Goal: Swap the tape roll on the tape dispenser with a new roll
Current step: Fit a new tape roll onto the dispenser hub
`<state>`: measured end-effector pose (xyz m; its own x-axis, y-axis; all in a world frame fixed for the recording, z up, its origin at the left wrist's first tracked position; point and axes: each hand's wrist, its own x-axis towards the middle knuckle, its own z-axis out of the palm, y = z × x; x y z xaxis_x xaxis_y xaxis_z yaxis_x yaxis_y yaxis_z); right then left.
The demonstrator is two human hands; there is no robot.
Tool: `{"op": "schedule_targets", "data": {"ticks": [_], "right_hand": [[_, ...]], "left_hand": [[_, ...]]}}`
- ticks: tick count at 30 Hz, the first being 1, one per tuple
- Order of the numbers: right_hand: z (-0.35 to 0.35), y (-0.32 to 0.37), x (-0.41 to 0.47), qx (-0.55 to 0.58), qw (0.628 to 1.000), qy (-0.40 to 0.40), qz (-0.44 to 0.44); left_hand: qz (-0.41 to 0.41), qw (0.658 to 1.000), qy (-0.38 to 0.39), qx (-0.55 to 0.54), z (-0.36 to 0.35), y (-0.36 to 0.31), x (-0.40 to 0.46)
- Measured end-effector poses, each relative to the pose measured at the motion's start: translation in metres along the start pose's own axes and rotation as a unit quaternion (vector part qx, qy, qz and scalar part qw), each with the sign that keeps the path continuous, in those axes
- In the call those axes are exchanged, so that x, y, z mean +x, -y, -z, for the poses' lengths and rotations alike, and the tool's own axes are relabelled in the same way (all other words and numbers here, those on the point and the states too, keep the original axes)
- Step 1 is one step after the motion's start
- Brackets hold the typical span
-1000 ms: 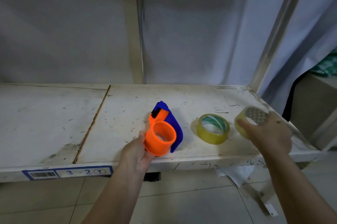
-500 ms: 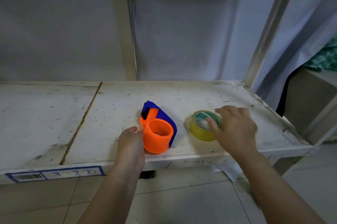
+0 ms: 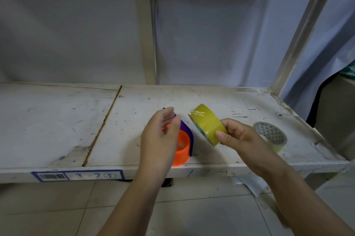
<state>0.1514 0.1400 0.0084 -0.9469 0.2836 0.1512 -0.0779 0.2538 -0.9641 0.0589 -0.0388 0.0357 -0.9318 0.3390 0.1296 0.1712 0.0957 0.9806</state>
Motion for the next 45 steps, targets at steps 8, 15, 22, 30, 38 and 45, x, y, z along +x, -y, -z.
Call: {"op": "schedule_targets", "data": {"ticks": [8,15,22,30,38,45], "right_hand": [[-0.019,0.025,-0.006,0.022,0.998,0.061,0.024],[-0.029,0.029,-0.003,-0.038,0.999,0.026,0.025],[-0.027,0.035,-0.002,0.006,0.999,-0.031,-0.010],[-0.023,0.045,0.002,0.160,0.976,-0.053,-0.136],[-0.043,0.059,-0.010,-0.231,0.973,-0.001,-0.019],[-0.068,0.039,0.010,-0.346,0.931,-0.109,0.033]], "left_hand": [[-0.042,0.999,0.003,0.019,0.008,-0.008,-0.004],[-0.097,0.993,-0.045,0.051,0.002,-0.011,-0.009],[-0.062,0.998,-0.027,-0.020,0.007,-0.010,-0.003],[0.012,0.962,0.270,-0.026,0.022,-0.006,-0.001],[0.116,0.981,0.079,-0.132,0.016,0.001,-0.001],[0.118,0.985,0.070,-0.104,0.014,-0.002,-0.002]]}}
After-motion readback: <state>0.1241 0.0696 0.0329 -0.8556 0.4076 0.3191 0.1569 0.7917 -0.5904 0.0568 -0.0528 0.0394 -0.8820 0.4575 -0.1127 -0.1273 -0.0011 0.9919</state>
